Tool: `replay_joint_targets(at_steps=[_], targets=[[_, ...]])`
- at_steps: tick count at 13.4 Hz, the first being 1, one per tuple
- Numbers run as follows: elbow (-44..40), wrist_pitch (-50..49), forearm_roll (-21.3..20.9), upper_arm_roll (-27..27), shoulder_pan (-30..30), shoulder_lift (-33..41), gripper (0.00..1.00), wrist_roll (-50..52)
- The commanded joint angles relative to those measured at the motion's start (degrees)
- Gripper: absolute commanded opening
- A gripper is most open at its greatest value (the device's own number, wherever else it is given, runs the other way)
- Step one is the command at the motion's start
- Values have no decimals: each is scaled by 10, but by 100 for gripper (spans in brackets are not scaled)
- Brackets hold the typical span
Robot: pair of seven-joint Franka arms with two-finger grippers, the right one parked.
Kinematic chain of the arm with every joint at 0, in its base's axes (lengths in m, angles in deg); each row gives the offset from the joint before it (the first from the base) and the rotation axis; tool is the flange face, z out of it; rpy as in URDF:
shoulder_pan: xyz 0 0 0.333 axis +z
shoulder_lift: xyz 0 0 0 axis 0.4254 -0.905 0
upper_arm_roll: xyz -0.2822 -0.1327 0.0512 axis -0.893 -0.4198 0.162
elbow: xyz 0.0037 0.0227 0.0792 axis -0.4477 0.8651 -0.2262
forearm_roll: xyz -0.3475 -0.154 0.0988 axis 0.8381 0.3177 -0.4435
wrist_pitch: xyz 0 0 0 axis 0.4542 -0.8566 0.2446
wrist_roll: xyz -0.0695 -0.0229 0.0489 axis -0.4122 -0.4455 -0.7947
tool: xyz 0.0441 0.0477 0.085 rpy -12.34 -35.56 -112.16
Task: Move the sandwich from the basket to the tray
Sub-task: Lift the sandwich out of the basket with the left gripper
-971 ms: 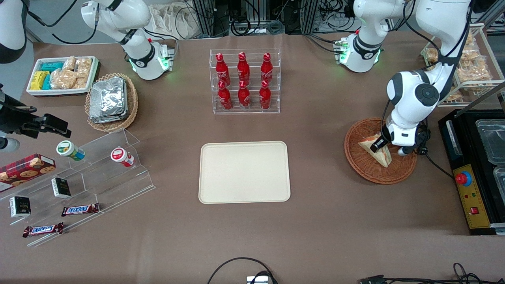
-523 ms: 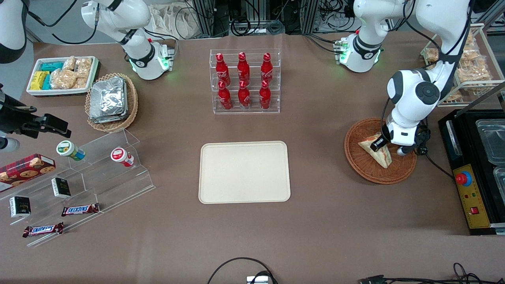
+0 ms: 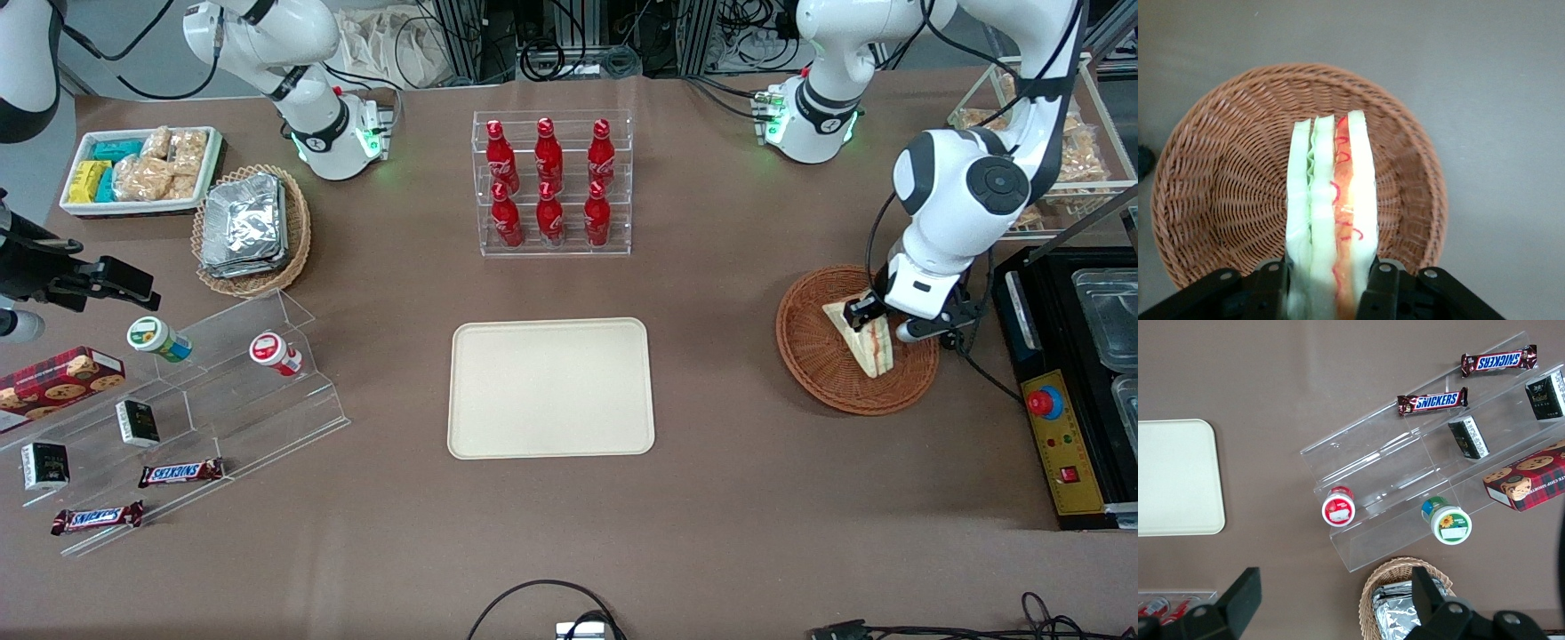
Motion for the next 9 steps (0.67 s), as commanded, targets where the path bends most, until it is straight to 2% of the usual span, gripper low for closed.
replay_joint_targets(at_steps=[1, 4, 9], targets=[[-68, -74, -2, -22, -4, -1, 37, -14], [-136, -138, -2, -49, -4, -17, 37, -22], [-193, -158, -3, -115, -4, -39, 37, -58]])
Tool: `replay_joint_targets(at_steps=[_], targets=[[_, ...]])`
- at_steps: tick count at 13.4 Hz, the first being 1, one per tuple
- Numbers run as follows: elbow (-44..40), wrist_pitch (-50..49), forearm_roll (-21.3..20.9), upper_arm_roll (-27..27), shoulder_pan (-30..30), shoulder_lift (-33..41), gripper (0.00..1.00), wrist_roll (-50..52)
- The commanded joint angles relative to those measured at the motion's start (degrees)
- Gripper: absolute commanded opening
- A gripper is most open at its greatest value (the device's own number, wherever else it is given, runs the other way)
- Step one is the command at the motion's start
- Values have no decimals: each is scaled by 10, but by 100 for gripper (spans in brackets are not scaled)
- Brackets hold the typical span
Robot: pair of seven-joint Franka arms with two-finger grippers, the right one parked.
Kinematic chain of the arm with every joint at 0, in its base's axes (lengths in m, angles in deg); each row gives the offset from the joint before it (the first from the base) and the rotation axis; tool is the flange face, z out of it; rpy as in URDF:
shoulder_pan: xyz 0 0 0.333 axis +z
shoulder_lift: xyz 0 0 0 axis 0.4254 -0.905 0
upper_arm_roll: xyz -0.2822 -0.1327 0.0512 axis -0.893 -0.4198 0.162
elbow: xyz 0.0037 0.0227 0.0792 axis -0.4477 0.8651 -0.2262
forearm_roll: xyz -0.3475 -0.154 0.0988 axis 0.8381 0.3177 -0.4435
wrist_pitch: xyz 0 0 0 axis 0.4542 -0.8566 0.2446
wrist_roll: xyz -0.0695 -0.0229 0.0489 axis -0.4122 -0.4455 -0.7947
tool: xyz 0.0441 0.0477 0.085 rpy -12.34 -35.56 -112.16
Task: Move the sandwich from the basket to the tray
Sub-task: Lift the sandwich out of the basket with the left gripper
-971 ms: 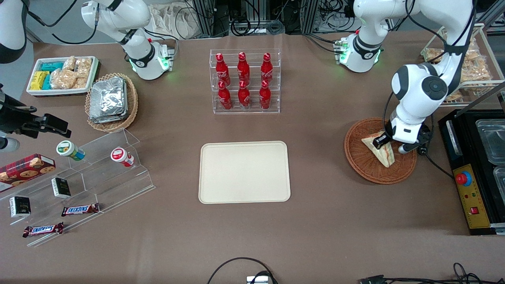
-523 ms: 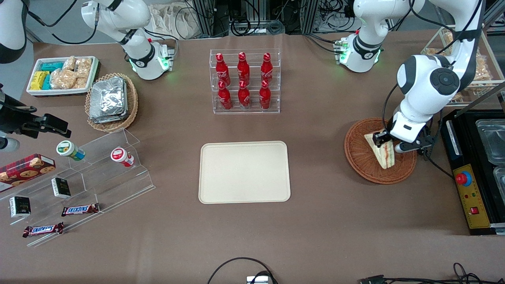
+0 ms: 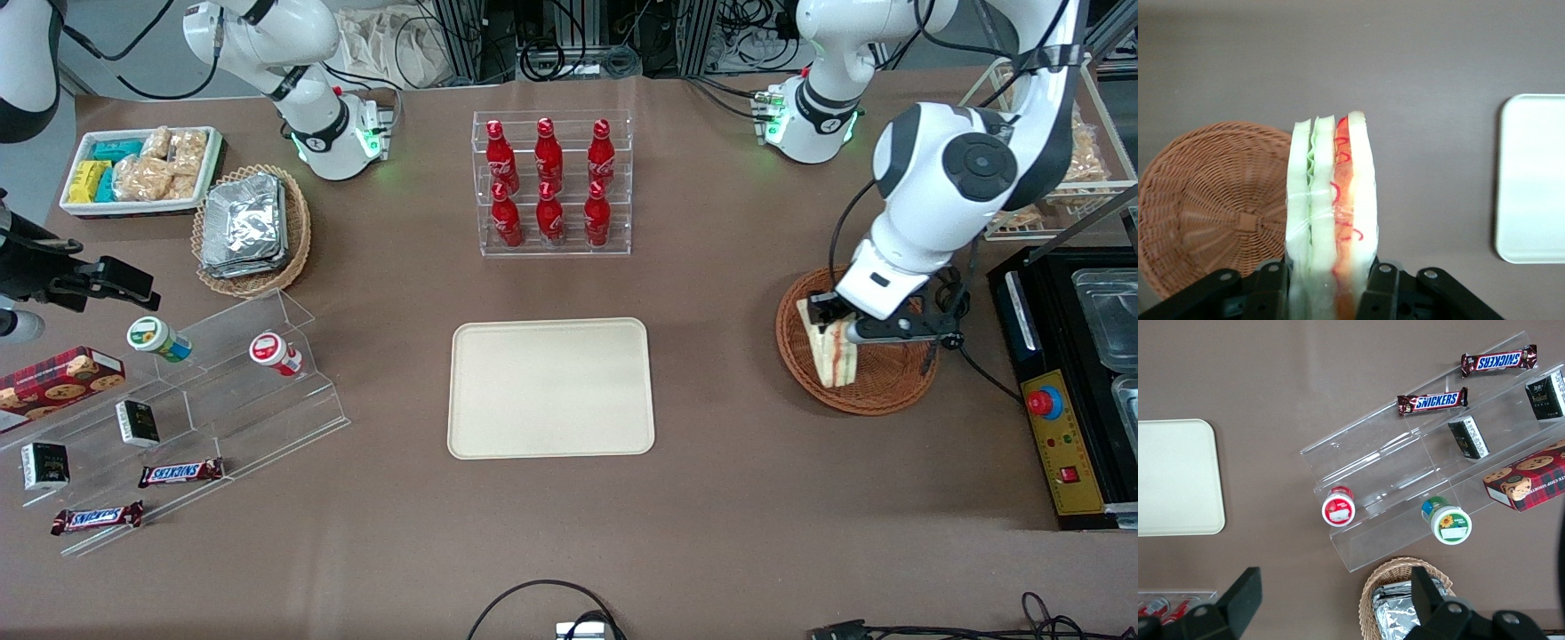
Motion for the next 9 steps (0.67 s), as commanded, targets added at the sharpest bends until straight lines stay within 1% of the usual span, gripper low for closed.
replay_joint_targets(at_steps=[1, 3, 6, 9], targets=[[-49, -32, -17, -25, -2, -26, 37, -17], [-59, -39, -38, -47, -2, -29, 37, -14], [-82, -47, -39, -75, -3, -43, 37, -9], [-116, -49, -41, -100, -3, -72, 35, 30]])
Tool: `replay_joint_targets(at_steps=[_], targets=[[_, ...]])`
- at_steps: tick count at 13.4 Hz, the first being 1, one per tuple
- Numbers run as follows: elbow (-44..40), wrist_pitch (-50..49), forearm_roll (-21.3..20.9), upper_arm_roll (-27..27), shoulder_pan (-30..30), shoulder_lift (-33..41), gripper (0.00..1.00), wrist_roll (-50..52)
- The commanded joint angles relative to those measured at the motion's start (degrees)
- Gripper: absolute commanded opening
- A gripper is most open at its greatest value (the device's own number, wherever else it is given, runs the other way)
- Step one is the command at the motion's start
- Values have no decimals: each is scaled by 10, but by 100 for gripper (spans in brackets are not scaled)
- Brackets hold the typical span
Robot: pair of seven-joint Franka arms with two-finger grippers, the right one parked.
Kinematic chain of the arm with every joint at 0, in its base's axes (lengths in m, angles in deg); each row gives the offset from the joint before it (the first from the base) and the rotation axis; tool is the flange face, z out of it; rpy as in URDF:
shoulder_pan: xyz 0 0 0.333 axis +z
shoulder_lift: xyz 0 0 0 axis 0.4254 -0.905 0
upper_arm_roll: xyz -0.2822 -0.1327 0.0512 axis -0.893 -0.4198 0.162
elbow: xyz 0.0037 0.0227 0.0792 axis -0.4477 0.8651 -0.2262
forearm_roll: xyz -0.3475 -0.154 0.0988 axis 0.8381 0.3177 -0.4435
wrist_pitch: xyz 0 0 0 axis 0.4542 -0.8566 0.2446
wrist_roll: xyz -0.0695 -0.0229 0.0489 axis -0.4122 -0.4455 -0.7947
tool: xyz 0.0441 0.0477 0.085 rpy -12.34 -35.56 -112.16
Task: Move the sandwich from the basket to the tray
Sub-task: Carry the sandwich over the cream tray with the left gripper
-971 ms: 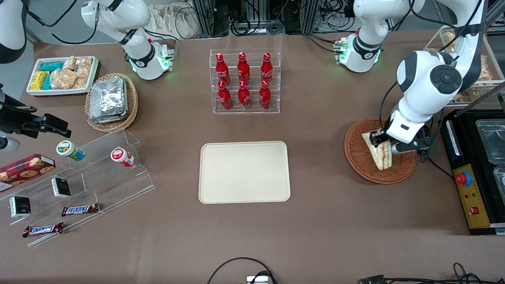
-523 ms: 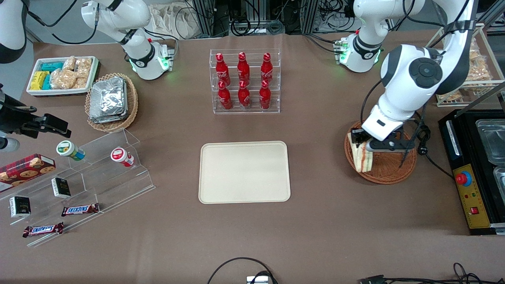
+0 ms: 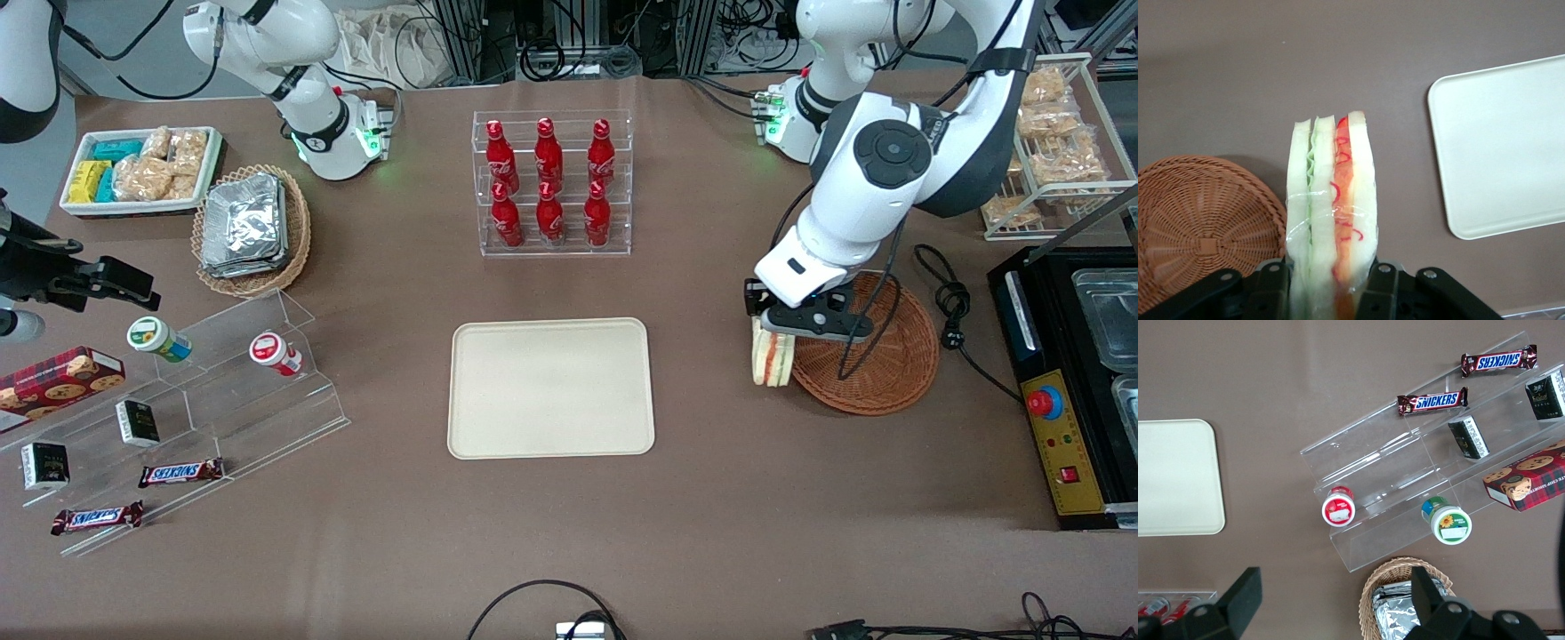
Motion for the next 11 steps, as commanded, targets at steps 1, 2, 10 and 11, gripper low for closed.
replay_joint_targets(at_steps=[1, 2, 10, 11], targets=[[-52, -21, -16, -22, -3, -43, 35, 33], [-61, -21, -35, -28, -4, -53, 34, 50], [-201, -67, -108, -29, -81, -186, 33, 176], [-218, -72, -109, -28, -94, -202, 33, 188]])
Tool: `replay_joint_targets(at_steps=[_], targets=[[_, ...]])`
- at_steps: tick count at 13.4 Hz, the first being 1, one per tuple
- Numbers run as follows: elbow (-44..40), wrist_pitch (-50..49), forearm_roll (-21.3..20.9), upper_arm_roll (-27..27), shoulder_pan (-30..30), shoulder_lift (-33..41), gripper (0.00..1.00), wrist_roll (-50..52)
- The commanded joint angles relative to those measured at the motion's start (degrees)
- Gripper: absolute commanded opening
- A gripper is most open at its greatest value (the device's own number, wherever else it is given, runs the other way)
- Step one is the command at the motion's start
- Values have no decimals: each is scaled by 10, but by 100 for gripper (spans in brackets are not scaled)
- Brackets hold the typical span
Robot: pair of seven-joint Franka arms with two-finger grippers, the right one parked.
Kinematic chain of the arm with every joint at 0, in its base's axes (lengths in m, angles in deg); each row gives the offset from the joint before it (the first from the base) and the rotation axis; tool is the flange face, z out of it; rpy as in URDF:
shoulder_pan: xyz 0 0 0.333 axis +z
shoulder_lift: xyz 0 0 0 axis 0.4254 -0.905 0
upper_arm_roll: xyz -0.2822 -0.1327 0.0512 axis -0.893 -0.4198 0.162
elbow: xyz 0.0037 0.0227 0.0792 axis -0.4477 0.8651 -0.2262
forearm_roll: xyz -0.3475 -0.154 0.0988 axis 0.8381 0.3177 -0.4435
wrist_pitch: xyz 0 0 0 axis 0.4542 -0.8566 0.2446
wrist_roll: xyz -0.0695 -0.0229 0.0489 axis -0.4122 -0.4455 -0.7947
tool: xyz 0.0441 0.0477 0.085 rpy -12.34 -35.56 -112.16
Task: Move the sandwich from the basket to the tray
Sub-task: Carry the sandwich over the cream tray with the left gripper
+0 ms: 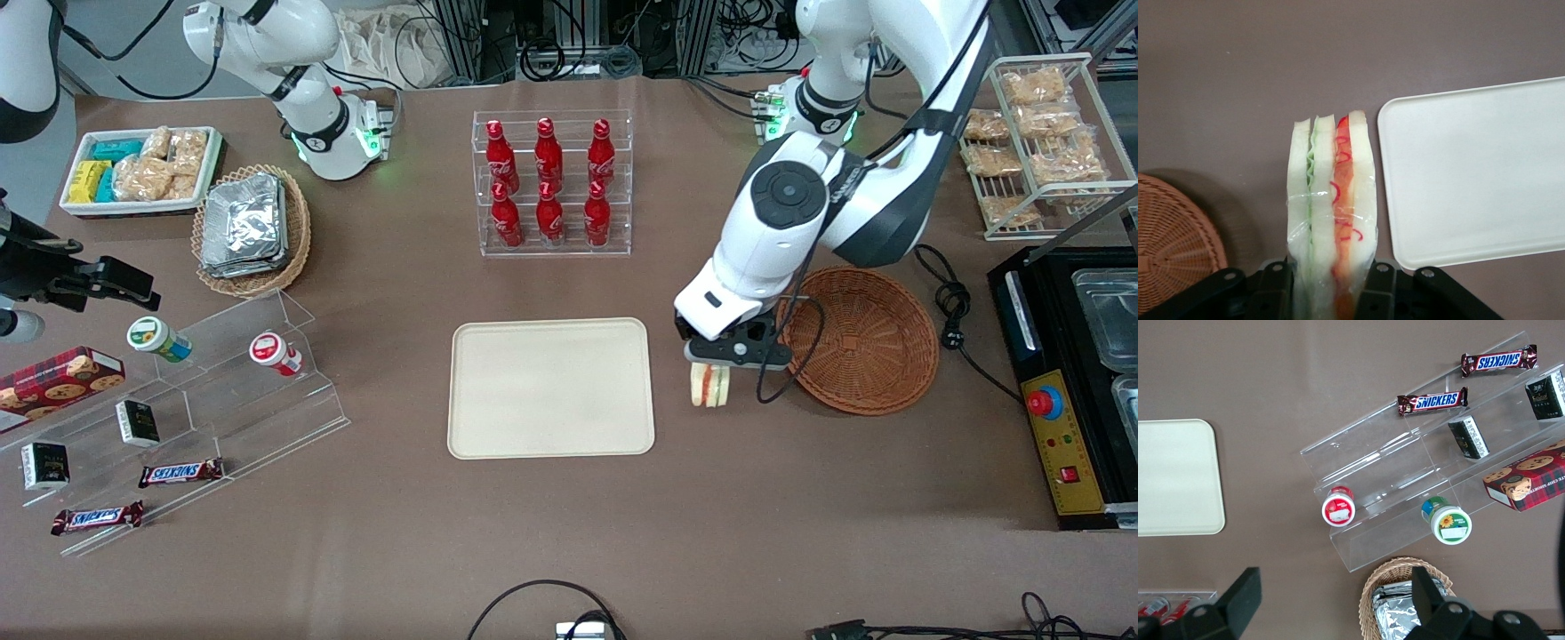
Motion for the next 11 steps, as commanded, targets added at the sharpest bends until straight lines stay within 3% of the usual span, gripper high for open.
replay_joint_targets(at_steps=[1, 11], targets=[[-74, -28, -22, 1, -35, -64, 33, 44], [-128, -28, -22, 1, -92, -164, 33, 93]])
